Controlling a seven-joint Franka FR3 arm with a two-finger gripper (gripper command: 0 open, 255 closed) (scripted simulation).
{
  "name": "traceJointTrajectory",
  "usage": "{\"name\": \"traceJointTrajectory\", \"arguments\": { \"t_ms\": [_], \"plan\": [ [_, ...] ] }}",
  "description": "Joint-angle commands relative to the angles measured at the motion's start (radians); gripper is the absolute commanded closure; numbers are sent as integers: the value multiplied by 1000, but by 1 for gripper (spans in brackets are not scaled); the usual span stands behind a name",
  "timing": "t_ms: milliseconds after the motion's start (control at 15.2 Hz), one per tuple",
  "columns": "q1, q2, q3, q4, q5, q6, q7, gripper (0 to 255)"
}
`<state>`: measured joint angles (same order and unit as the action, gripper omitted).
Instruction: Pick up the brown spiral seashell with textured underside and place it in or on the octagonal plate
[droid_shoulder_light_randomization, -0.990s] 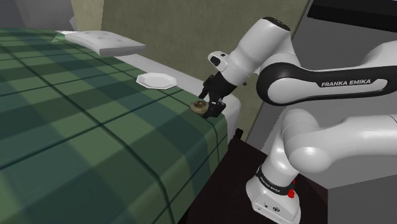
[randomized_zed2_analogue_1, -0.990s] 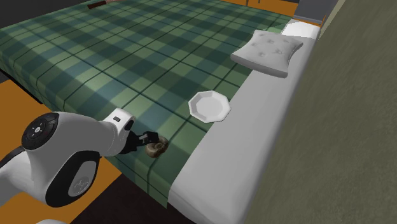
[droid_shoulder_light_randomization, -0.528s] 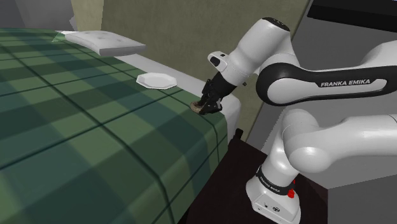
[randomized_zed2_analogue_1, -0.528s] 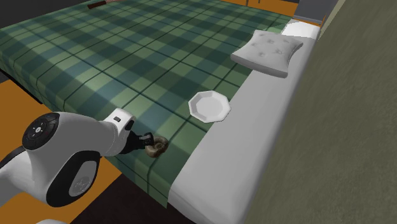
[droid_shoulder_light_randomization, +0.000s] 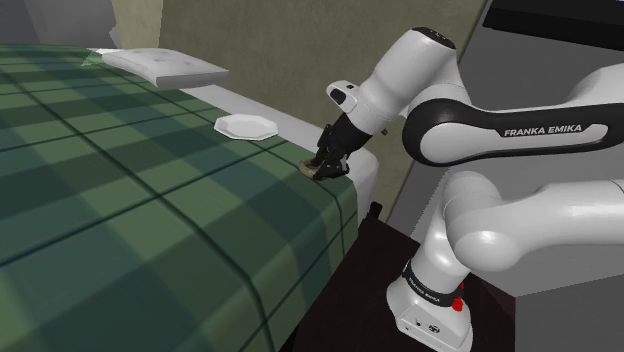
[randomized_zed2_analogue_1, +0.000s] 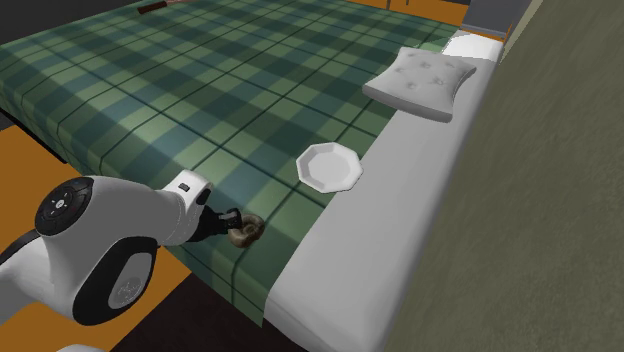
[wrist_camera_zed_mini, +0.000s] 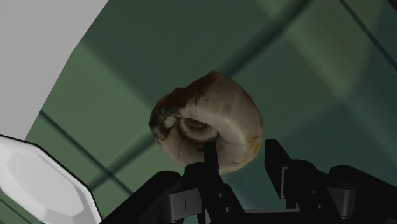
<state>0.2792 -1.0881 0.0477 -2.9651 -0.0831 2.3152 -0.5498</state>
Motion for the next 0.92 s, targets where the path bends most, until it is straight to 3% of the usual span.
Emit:
{"name": "traceJointTrajectory", "arguments": {
  "t_ms": [0, 858],
  "plan": [
    [0, -2, -1, 12, 0, -15, -1, 255],
    [2, 0, -6, 187, 6, -188, -19, 255]
  ]
}}
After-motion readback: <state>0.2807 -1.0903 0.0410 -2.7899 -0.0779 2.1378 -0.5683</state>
